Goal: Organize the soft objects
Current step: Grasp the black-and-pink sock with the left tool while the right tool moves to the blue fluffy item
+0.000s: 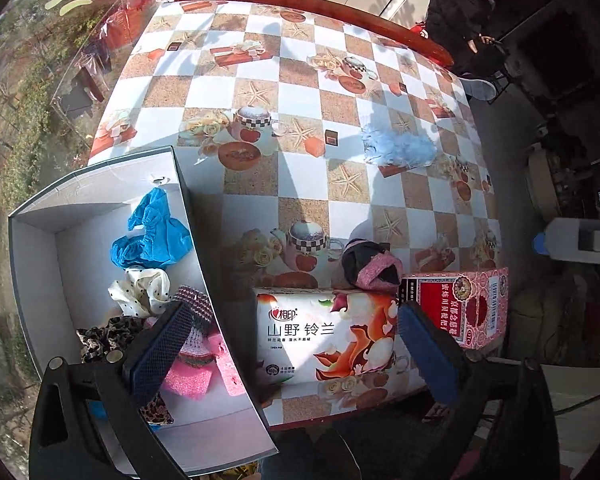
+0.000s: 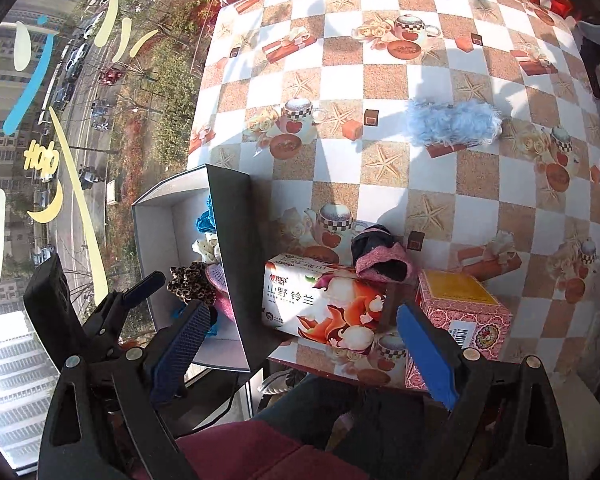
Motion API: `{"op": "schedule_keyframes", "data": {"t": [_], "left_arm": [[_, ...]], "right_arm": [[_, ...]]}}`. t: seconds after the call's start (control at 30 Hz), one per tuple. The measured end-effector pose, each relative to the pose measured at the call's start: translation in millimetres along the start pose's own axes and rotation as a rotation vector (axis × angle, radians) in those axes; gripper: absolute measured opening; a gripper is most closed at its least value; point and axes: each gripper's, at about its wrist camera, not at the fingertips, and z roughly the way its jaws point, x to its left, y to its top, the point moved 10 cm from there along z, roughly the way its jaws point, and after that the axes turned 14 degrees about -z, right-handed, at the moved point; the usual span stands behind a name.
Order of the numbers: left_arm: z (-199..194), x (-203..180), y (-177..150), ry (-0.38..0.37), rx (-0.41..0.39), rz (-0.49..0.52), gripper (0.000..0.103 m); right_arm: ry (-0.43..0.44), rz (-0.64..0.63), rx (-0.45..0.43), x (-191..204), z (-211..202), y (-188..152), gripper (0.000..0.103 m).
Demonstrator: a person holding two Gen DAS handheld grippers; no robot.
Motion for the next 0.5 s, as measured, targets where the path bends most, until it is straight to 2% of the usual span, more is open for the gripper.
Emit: {"op": "schedule_keyframes", "data": {"t": [0.13, 0.23, 0.37, 0.5], "left_arm": [[56.3, -37.6, -0.3, -0.02, 0.167, -0.002, 0.103], [96.5, -56.8, -0.8, -0.007, 0.278, -0.021, 0.103], [138.0, -64.9, -6.2, 0.039, 0.399, -0.074, 0.103], [162.1, -65.4, -17.5, 0.065, 0.486, -0.125, 0.103]], "right_arm": [[-0.013, 0.126, -0.048, -59.9, -18.7, -13.0, 0.096], [-0.016, 0.199, -0.049, -96.1, -19.2, -24.1, 0.096], [-0.016, 0.246, -0.031, -131.2, -12.2, -34.6, 0.096], [0.0, 0.258, -0.006, -152.1, -0.6, -39.3, 0.096]]}}
